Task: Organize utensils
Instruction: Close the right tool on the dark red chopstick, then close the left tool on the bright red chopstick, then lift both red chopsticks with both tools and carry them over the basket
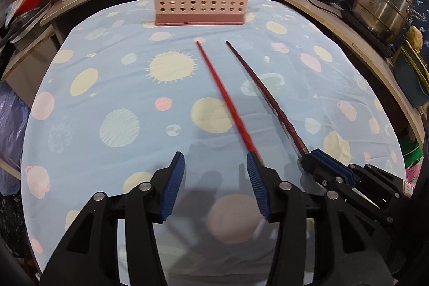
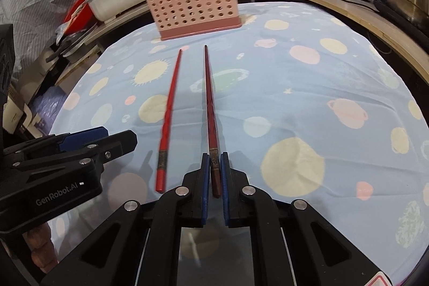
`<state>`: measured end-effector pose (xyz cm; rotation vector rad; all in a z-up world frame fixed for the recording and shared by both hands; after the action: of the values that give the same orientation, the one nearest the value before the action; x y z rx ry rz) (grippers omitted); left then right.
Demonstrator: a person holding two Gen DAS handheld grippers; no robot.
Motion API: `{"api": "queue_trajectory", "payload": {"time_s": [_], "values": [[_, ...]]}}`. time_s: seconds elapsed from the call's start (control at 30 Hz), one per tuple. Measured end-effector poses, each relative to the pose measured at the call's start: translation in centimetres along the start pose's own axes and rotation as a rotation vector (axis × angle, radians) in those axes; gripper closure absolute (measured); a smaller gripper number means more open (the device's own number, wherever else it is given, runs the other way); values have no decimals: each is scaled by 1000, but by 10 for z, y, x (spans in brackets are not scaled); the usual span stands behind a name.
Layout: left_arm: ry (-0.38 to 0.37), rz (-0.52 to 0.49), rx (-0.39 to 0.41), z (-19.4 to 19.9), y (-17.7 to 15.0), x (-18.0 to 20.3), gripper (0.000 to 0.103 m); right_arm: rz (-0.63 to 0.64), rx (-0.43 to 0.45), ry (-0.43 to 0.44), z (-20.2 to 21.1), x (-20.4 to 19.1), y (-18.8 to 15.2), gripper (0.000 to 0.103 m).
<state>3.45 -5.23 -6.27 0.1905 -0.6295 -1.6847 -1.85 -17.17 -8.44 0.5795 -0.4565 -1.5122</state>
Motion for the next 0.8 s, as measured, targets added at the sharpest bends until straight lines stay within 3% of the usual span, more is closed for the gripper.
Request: {"api": "queue_trajectory", "payload": {"time_s": [0.2, 0.43, 0.63, 0.8], "values": [[-19, -51, -12, -10, -2, 25, 54, -32, 11, -13, 10, 13, -1, 95], [-11, -50, -54, -26, -8, 29, 55, -43, -4, -9, 8, 18, -9, 95], [1, -65, -36, -23, -13, 25, 70, -39, -13, 0, 5, 14, -14, 95], [-10, -63, -38, -20, -16, 20, 93, -36, -13, 1, 6, 12, -15, 95]]}}
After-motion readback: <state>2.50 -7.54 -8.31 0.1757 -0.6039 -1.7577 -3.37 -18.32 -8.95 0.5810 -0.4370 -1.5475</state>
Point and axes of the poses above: each gripper's, at about its wrist camera, not at the fingertips, and z roughly against the way its jaws point, x to its right, y to its top, the point moved 2 cm from there along -z, roughly the way its jaws point, and after that the axes turned 11 degrees about z, right-handed, at the moved point
